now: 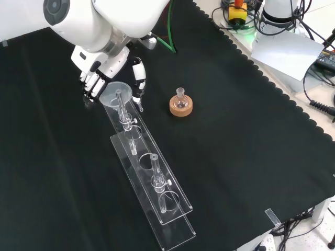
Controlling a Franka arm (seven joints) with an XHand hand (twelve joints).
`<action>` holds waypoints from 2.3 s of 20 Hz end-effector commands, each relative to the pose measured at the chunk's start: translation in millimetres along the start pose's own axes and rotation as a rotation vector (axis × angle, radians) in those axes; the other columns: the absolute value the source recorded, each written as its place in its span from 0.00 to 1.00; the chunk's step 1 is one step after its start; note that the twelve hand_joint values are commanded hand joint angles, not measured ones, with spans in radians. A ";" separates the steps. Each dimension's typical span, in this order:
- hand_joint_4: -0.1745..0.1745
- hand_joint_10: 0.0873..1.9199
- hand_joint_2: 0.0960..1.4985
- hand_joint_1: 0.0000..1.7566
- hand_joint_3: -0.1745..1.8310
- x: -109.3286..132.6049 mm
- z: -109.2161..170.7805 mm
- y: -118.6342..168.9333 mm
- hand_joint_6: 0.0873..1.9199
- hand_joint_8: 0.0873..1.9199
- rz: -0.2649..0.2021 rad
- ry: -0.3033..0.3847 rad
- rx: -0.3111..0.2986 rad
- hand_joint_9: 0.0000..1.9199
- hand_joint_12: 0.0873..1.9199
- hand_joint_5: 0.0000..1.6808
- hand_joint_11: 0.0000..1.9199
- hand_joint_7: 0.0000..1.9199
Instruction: Pick up the funnel from the transparent funnel stand.
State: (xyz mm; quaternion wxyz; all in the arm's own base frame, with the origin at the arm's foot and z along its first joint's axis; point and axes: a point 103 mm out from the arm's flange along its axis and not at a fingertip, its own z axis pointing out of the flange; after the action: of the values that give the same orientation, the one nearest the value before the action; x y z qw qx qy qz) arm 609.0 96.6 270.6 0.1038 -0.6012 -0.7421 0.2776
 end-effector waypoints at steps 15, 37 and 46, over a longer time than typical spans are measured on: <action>0.45 0.24 0.44 0.44 0.39 -5.2 -17.9 -21.2 0.46 0.35 0.074 -0.094 -0.287 0.45 0.69 0.43 0.20 0.35; 0.44 0.25 0.44 0.45 0.41 -3.5 -97.9 -173.0 0.51 0.36 0.156 -0.140 -0.277 0.49 0.68 0.44 0.21 0.35; 0.44 0.25 0.43 0.44 0.42 -1.0 -77.8 -214.2 0.51 0.36 0.186 -0.124 -0.264 0.50 0.68 0.43 0.22 0.35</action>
State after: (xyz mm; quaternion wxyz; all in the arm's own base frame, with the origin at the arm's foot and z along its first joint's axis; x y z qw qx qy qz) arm 510.2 97.8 443.5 -0.0474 -0.6433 -0.7350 0.2090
